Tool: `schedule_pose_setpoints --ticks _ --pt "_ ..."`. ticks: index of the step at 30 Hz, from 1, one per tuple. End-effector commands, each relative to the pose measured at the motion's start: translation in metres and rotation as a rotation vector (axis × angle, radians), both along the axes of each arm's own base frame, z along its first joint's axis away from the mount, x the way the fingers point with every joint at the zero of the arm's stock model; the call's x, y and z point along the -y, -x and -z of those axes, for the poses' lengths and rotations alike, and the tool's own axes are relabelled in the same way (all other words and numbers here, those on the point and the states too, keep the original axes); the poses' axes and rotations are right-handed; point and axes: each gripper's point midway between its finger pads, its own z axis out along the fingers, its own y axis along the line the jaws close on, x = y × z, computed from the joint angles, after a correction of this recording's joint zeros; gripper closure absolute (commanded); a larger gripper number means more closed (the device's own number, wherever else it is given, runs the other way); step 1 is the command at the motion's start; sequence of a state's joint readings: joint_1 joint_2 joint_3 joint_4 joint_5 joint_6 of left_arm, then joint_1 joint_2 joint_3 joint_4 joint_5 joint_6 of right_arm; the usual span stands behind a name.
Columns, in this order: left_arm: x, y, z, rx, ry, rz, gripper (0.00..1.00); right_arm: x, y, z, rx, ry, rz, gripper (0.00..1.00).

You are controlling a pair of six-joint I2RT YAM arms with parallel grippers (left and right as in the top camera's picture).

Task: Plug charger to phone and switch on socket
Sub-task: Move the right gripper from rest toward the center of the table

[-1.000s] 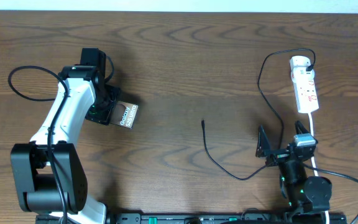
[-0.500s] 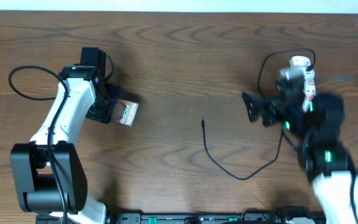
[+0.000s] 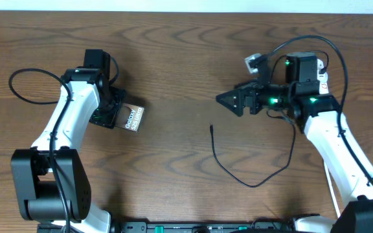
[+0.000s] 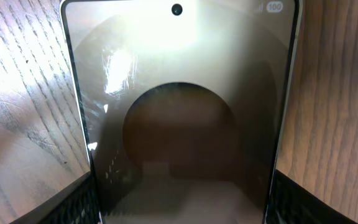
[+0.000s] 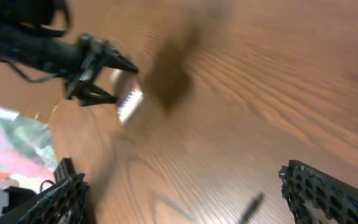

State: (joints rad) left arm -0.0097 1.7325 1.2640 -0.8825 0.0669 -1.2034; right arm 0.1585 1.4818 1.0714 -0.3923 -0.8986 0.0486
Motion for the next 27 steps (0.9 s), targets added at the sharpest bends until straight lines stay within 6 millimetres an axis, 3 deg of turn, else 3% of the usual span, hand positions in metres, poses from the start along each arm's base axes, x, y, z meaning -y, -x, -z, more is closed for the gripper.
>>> schedule_pose_setpoints --ticks 1,6,10,12,15,18,27 --pt "-0.003 0.001 -0.002 0.005 -0.024 0.006 0.93 -0.018 0.004 -0.022 0.009 -0.071 -0.043 0.01" --pt "0.007 -0.006 -0.003 0.033 0.032 0.006 0.93 -0.036 -0.004 -0.033 0.078 -0.076 -0.034 0.01" --pt "0.018 -0.014 -0.006 0.067 0.1 0.015 0.93 -0.038 -0.023 -0.022 -0.006 -0.038 0.148 0.24" --pt "0.02 -0.015 -0.006 0.07 0.111 0.016 0.93 -0.041 -0.031 -0.014 -0.053 -0.043 0.207 0.19" --pt "0.021 -0.015 -0.006 0.07 0.114 0.017 0.93 -0.047 -0.041 -0.003 -0.143 -0.087 0.258 0.2" --pt "0.024 -0.016 -0.007 0.073 0.133 0.021 0.93 -0.055 -0.051 0.011 -0.232 -0.142 0.277 0.14" --pt "0.039 -0.026 -0.013 0.118 0.223 0.034 0.93 -0.089 -0.054 0.028 -0.402 -0.332 0.121 0.12"
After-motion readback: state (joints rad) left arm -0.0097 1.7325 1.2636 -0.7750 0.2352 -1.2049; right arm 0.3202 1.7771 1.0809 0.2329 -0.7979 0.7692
